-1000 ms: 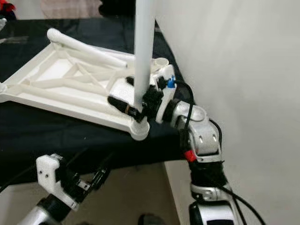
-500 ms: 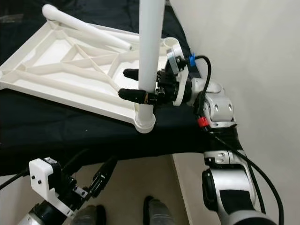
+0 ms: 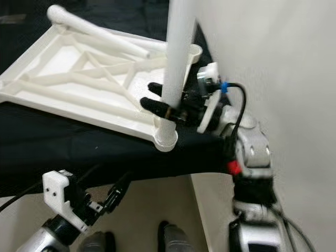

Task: Building children table

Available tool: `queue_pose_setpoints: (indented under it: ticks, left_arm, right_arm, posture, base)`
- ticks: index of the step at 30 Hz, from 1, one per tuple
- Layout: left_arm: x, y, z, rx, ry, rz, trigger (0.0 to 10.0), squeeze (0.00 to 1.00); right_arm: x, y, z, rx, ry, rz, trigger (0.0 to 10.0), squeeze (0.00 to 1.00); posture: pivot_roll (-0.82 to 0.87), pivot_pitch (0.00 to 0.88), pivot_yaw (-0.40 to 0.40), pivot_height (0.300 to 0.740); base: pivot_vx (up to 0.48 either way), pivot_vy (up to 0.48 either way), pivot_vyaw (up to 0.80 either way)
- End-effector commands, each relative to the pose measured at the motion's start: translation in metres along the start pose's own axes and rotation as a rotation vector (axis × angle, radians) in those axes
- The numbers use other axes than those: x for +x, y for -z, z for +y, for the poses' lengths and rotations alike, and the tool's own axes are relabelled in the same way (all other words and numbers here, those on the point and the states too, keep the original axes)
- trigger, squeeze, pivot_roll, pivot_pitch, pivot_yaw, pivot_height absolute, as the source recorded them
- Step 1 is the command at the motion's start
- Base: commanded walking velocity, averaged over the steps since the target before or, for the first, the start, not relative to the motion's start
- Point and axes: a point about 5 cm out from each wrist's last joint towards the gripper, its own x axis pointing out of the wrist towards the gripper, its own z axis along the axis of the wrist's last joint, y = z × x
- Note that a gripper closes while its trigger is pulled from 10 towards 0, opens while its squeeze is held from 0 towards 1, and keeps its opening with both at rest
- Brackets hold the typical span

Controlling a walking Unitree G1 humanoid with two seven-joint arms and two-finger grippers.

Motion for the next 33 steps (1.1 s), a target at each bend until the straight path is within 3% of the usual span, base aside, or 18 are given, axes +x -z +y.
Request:
queue_pose_setpoints:
  ticks: [1,2,5,8,10,11,14,15,17,18,19,20,21,22,23,25,28,33]
  left_arm:
    - [0.007,0.013,0.008,-0.011,-0.013,0.022,10.0,0.0]
    - [0.014,0.018,0.013,-0.009,-0.016,0.023,10.0,0.0]
    - [0.025,0.023,0.021,-0.007,-0.026,0.019,10.0,0.0]
    - [0.03,0.023,0.024,-0.008,-0.035,0.009,10.0,0.0]
    - [0.03,0.023,0.024,-0.008,-0.035,0.009,10.0,0.0]
    - [0.03,0.023,0.024,-0.006,-0.041,-0.001,10.0,0.0]
    - [0.03,0.023,0.024,-0.006,-0.041,-0.001,10.0,0.0]
    - [0.029,0.022,0.022,-0.004,-0.04,-0.008,10.0,0.0]
    - [0.026,0.021,0.019,-0.005,-0.036,-0.011,10.0,0.0]
    - [0.021,0.019,0.015,-0.009,-0.029,-0.011,10.0,0.0]
    - [0.021,0.019,0.015,-0.009,-0.029,-0.011,10.0,0.0]
    - [0.016,0.017,0.01,-0.014,-0.02,-0.013,10.0,0.0]
    - [0.016,0.017,0.01,-0.014,-0.02,-0.013,10.0,0.0]
    - [0.01,0.014,0.004,-0.017,-0.011,-0.015,10.0,0.0]
    - [0.01,0.014,0.004,-0.017,-0.011,-0.015,10.0,0.0]
    - [0.0,0.008,-0.005,-0.023,0.001,-0.015,10.0,0.0]
    - [-0.005,0.005,-0.009,-0.025,0.002,-0.014,10.0,0.0]
    - [-0.022,-0.007,-0.02,-0.032,0.007,0.005,10.0,0.0]
  right_arm:
    - [-0.024,0.059,-0.011,0.121,0.587,0.29,0.0,0.0]
    - [-0.017,0.072,-0.006,0.111,0.696,0.329,0.0,0.0]
    - [0.03,0.083,0.015,0.104,0.524,0.333,0.0,0.0]
    - [0.05,0.083,0.021,0.125,0.476,0.314,0.0,0.0]
    - [0.05,0.083,0.021,0.125,0.476,0.314,0.0,0.0]
    - [0.056,0.081,0.032,0.146,0.45,0.319,3.9,0.0]
    - [0.056,0.081,0.032,0.146,0.45,0.319,3.9,0.0]
    - [0.054,0.079,0.041,0.145,0.428,0.337,10.0,0.0]
    - [0.051,0.075,0.047,0.141,0.391,0.331,10.0,0.0]
    - [0.048,0.07,0.048,0.131,0.29,0.286,10.0,1.0]
    - [0.048,0.07,0.048,0.131,0.29,0.286,10.0,1.0]
    - [0.046,0.062,0.045,0.103,0.167,0.22,10.0,1.0]
    - [0.046,0.062,0.045,0.103,0.167,0.22,10.0,1.0]
    - [0.044,0.053,0.038,0.095,-0.004,0.15,10.0,1.0]
    - [0.044,0.053,0.038,0.095,-0.004,0.15,10.0,1.0]
    - [0.038,0.033,0.01,0.026,-0.18,0.078,10.0,1.0]
    - [0.032,0.024,-0.001,-0.02,-0.264,0.061,10.0,1.0]
    - [0.014,-0.017,-0.034,-0.065,-0.535,0.046,10.0,1.0]
  posture:
    - [-0.01,0.09,-0.133,0.74]
    - [-0.03,0.059,-0.13,0.74]
    - [-0.04,0.025,-0.135,0.74]
    - [0.0,0.014,-0.141,0.74]
    - [0.0,0.014,-0.141,0.74]
    - [0.0,0.03,-0.137,0.74]
    - [0.0,0.03,-0.137,0.74]
    - [0.01,0.045,-0.132,0.74]
    - [0.01,0.065,-0.125,0.74]
    - [0.0,0.099,-0.114,0.74]
    - [0.0,0.099,-0.114,0.74]
    - [0.02,0.132,-0.11,0.74]
    - [0.02,0.132,-0.11,0.74]
    - [0.03,0.162,-0.106,0.74]
    - [0.03,0.162,-0.106,0.74]
    - [0.05,0.201,-0.09,0.74]
    - [0.07,0.223,-0.08,0.74]
    - [0.13,0.294,-0.046,0.74]
  base:
    - [0.0,0.0,0.0]
    - [0.0,0.0,0.0]
    - [0.0,0.0,0.0]
    - [0.0,0.0,0.0]
    - [0.0,0.0,0.0]
    - [0.0,0.0,0.0]
    - [0.0,0.0,0.0]
    - [0.0,0.0,0.0]
    - [0.0,0.0,0.0]
    - [0.0,0.0,0.0]
    - [0.0,0.0,0.0]
    - [0.0,0.0,0.0]
    - [0.0,0.0,0.0]
    - [0.0,0.0,0.0]
    - [0.0,0.0,0.0]
    - [0.0,0.0,0.0]
    - [0.0,0.0,0.0]
    - [0.0,0.0,0.0]
